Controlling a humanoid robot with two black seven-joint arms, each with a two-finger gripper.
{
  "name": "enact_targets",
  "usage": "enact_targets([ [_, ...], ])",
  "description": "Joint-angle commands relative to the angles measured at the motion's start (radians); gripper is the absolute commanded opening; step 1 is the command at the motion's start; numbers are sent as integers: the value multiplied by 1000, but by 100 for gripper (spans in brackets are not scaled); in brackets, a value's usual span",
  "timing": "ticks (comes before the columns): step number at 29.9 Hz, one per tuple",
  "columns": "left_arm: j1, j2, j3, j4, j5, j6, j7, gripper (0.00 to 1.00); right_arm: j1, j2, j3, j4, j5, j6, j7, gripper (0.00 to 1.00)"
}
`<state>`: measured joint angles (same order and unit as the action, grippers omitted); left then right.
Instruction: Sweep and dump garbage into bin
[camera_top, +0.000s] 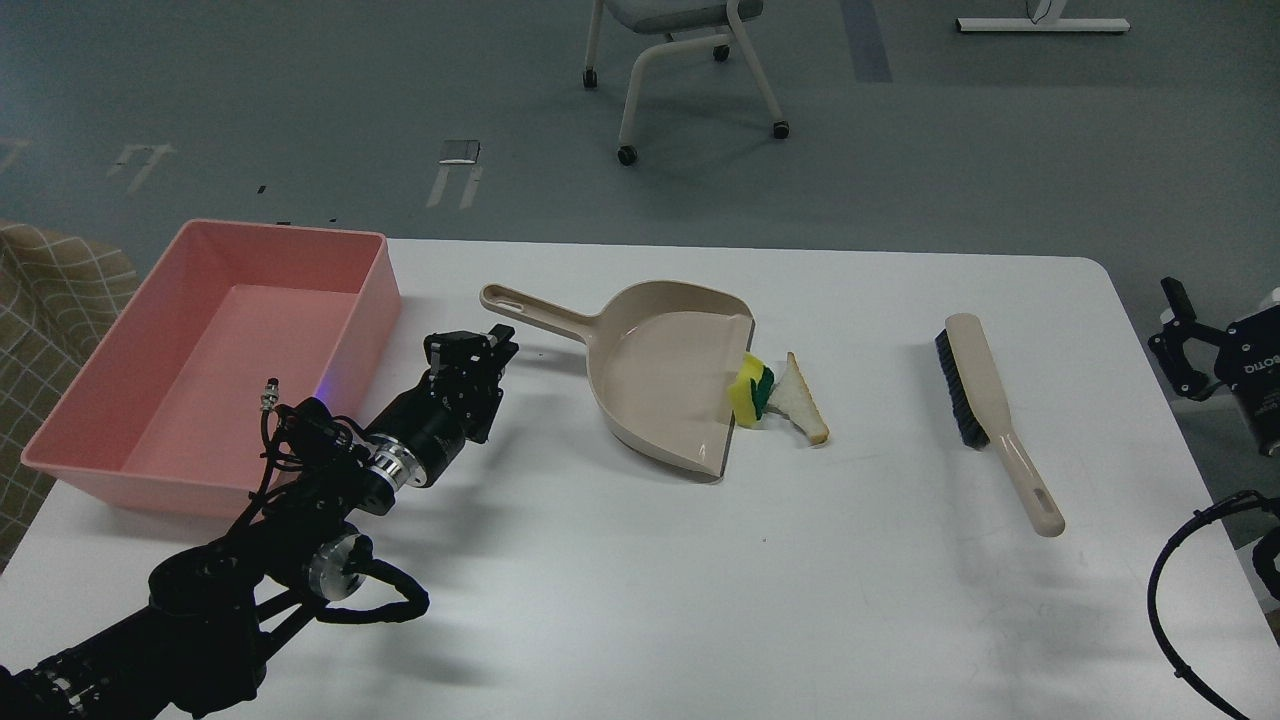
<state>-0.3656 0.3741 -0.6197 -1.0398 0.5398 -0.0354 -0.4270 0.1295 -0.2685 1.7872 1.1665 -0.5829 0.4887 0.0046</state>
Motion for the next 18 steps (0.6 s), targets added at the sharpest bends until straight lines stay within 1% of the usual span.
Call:
enact_targets([
  [1, -19, 2, 0, 9, -1, 0, 2, 40, -2, 0, 0, 4, 0, 0, 0, 100],
  [2, -26, 2, 1, 13, -1, 0, 5, 57, -4, 0, 0, 9, 0, 0, 0, 100],
  [3, -27, 0, 1, 18, 0, 0, 7, 63, -2, 0, 0, 10, 0, 0, 0, 100],
  [4, -30, -3, 1, 26, -1, 2, 10, 66, -2, 0, 0, 10, 0, 0, 0, 100],
  [8, -55, -6, 6, 50, 0, 2, 11, 69, -4, -2, 0, 10, 0, 0, 0, 100],
  [13, -116, -21, 83, 138, -1, 0, 5, 72, -14, -2, 6, 10, 0, 0, 0, 100],
  [18, -150, -52, 87, 176, -1, 0, 10, 73, -18, -2, 6, 10, 0, 0, 0, 100],
])
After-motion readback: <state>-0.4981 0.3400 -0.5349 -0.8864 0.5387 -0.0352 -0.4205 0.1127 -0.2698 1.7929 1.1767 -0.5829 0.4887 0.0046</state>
